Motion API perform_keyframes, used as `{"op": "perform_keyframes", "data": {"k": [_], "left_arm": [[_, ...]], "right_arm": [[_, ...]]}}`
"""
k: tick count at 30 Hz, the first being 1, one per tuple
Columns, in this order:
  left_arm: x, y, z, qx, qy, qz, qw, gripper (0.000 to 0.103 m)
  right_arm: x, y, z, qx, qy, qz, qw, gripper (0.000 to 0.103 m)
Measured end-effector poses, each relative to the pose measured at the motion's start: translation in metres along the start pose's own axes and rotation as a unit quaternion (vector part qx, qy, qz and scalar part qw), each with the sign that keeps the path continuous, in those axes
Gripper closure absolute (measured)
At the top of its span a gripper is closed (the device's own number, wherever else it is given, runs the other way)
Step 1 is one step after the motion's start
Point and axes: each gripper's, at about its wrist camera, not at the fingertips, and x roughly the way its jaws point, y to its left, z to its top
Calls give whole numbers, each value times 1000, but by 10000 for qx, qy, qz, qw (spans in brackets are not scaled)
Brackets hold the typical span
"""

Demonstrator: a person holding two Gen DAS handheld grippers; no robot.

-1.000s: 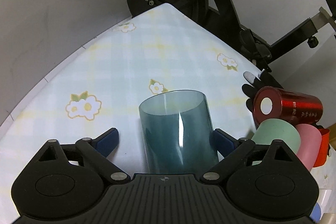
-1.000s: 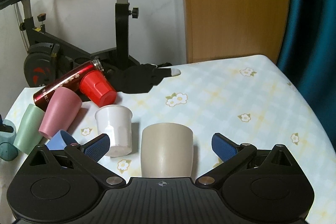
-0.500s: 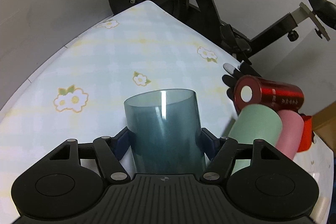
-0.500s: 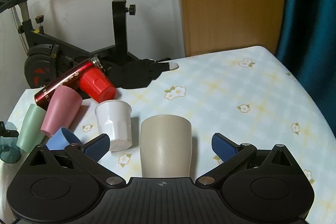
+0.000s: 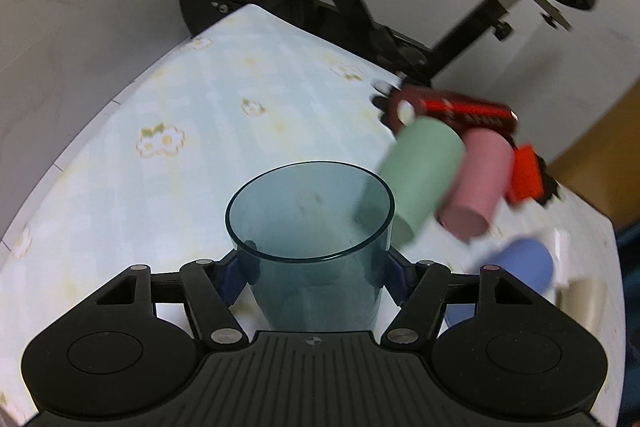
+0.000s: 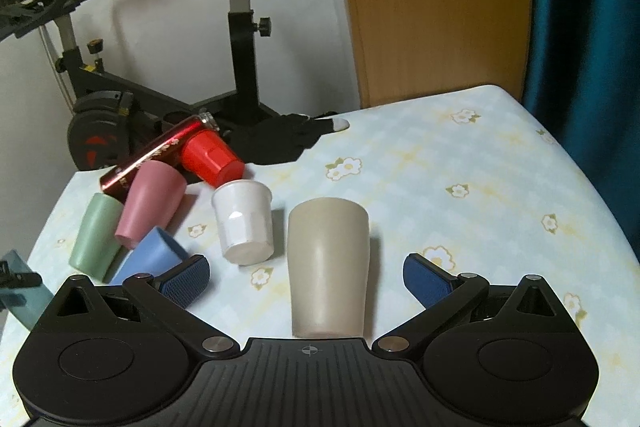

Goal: Flip cup upright
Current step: 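Lift the teal cup with the left gripper and rotate it upright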

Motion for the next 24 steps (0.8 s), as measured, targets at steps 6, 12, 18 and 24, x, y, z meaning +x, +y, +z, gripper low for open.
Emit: {"op": "perform_keyframes", "data": {"k": [6, 12, 18, 24], "left_arm": [[-27, -26, -34, 440, 115, -324, 9984, 33], [-34, -71, -80, 927, 557, -924, 9898, 33], [-8, -121, -123, 1233, 1205, -1501, 9735, 33], [23, -156, -134, 1458, 1298, -1483, 9695, 34]], "right_arm": [[-28, -10, -10, 15, -82, 40, 10000, 0], [-49, -25, -19, 34, -134, -19, 9999, 0], [-65, -45, -31, 55, -110, -209, 9997, 0], [-70, -62, -35, 89, -87, -393, 9991, 0]]}}
